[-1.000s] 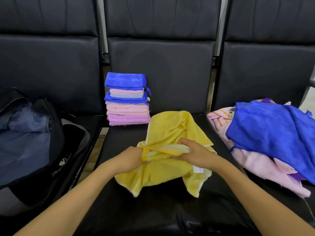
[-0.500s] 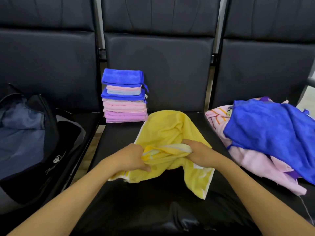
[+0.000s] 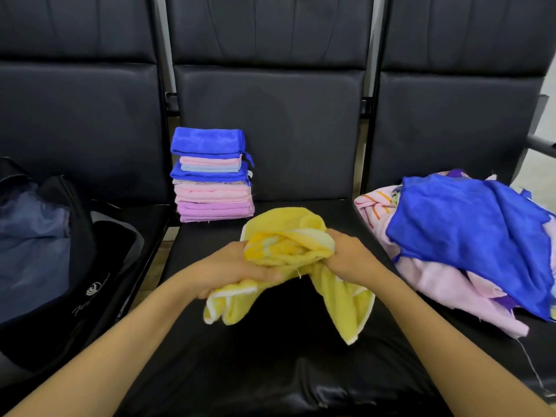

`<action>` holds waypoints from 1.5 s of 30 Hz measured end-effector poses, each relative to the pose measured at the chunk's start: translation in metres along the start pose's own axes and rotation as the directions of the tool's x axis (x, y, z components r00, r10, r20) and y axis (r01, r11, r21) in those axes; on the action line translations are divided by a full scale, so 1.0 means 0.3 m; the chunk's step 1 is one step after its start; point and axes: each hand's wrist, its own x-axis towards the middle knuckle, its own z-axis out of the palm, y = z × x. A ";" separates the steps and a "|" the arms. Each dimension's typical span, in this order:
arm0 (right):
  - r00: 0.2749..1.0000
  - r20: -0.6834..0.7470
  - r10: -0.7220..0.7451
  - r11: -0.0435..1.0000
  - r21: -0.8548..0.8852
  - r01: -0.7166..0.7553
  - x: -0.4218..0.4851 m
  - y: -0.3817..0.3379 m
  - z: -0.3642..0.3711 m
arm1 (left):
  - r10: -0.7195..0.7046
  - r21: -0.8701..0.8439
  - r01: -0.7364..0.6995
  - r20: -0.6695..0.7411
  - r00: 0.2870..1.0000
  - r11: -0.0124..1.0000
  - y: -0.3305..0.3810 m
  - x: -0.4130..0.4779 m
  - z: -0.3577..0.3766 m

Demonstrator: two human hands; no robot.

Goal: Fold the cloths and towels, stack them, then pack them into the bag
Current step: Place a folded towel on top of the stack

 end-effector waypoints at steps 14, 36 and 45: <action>0.999 0.032 -0.036 0.872 -0.488 0.047 -0.022 -0.002 0.014 | 0.033 -0.177 -0.032 0.001 0.999 0.984 -0.014 -0.006 0.020; 0.996 -0.079 -0.049 0.832 -0.554 -0.003 -0.018 0.023 -0.013 | -0.142 -0.092 0.151 0.105 0.984 0.984 -0.009 -0.026 -0.035; 0.879 0.467 -0.092 0.910 0.399 -0.116 -0.082 0.055 -0.037 | -0.016 0.655 0.180 -0.248 0.969 0.734 -0.042 -0.022 -0.041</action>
